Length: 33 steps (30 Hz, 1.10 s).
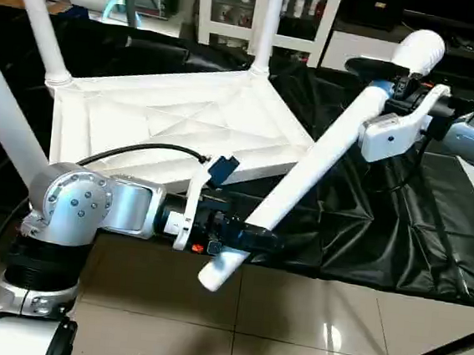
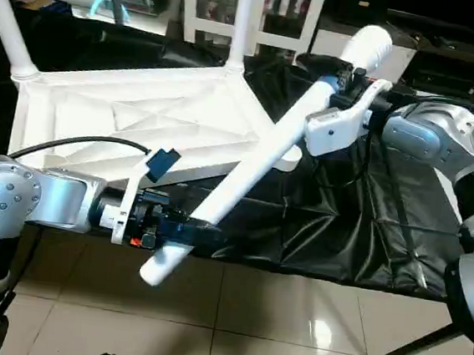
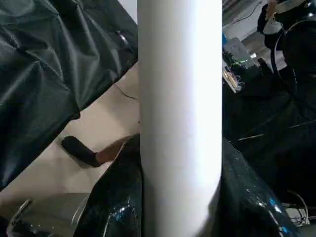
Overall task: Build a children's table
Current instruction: Insert table leg to table base
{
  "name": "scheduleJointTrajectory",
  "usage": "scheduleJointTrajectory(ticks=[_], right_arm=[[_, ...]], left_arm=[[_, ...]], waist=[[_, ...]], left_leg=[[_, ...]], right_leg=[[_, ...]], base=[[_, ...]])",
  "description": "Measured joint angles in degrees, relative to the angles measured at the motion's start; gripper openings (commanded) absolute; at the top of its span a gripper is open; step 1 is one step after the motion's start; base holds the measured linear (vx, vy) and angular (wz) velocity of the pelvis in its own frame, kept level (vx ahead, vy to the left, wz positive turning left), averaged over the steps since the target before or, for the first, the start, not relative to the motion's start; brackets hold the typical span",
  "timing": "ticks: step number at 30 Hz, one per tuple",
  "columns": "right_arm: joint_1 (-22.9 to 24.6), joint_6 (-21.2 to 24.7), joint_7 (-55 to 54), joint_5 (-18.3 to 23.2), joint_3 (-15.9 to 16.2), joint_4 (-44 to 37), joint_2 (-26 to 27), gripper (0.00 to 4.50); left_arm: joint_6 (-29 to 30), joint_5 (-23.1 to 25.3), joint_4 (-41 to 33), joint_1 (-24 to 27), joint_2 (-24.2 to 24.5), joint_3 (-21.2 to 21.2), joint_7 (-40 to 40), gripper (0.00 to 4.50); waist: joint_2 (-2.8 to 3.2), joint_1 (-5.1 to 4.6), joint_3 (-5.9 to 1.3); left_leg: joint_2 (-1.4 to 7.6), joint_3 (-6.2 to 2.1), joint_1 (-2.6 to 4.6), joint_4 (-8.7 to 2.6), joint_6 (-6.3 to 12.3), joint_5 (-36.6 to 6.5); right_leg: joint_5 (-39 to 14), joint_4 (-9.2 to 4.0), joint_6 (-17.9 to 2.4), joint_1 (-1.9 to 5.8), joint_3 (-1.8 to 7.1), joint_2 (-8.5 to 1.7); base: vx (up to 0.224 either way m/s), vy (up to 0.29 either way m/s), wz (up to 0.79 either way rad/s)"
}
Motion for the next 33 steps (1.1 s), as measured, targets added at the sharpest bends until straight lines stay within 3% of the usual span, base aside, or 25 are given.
scheduleJointTrajectory(ticks=[9,14,16,18,24,30,33], right_arm=[[1.2,-1.5,-0.1,-0.8,1.4,1.1,-0.2,2.1],[1.9,-1.7,-0.7,-0.9,1.4,1.1,-0.4,2.0],[2.0,-1.7,-0.8,-0.9,1.5,1.1,-0.5,1.99],[2.1,-1.7,-0.4,-0.9,1.6,1.3,-0.7,1.99],[5.1,-4.4,0.7,-0.9,2.7,2.5,-1.2,1.89],[7.3,-4.9,2.2,0.3,2.7,2.7,-1.3,1.86],[9.6,-5.0,8.3,7.9,-0.5,5.6,0.2,1.86]], left_arm=[[-4.2,3.5,0.0,0.0,3.5,-4.1,-2.5,1.47],[-9.8,7.0,0.3,0.0,6.1,-7.9,-6.0,1.47],[-12.4,8.4,0.8,0.0,6.8,-9.0,-7.4,2.17],[-15.6,9.1,2.0,-0.2,7.9,-9.4,-10.1,2.17],[-27.7,12.6,7.3,-5.6,10.0,-3.0,-14.2,2.61],[-32.0,10.2,14.5,-8.7,7.2,4.3,-14.2,2.61],[-38.1,12.7,17.4,-10.3,3.9,6.0,-7.8,2.61]], waist=[[0.01,0.02,0.0],[0.01,0.02,0.0],[0.01,0.01,0.0],[0.0,0.03,0.0],[0.0,-0.06,-0.01],[0.0,0.01,-0.01],[-0.06,0.33,-0.02]], left_leg=[[0.0,-0.02,-0.01,0.0,0.0,0.0],[0.0,-0.02,-0.01,0.0,0.0,0.0],[0.0,-0.02,-0.01,0.0,0.0,0.0],[0.0,-0.04,-0.02,0.0,0.0,0.0],[-0.02,-0.02,0.0,0.0,0.0,0.0],[-0.01,-0.03,-0.02,0.0,0.0,0.0],[-0.01,-0.02,-0.03,0.01,0.02,0.0]], right_leg=[[0.1,0.0,-0.2,0.0,0.0,0.0],[0.1,0.0,-0.2,0.0,0.0,0.0],[0.1,0.0,-0.2,0.0,0.01,0.0],[0.1,0.0,-0.2,0.0,-0.01,0.01],[0.1,0.0,-0.2,0.02,0.05,-0.01],[0.2,0.01,-0.3,0.0,0.03,0.01],[0.2,0.0,-0.3,0.06,0.02,-0.02]], base=[[0.0,0.0,0.0],[0.0,0.0,0.0],[0.0,0.0,0.0],[0.0,0.0,0.0],[0.0,0.0,0.0],[0.0,0.0,0.0],[0.0,0.0,0.0]])
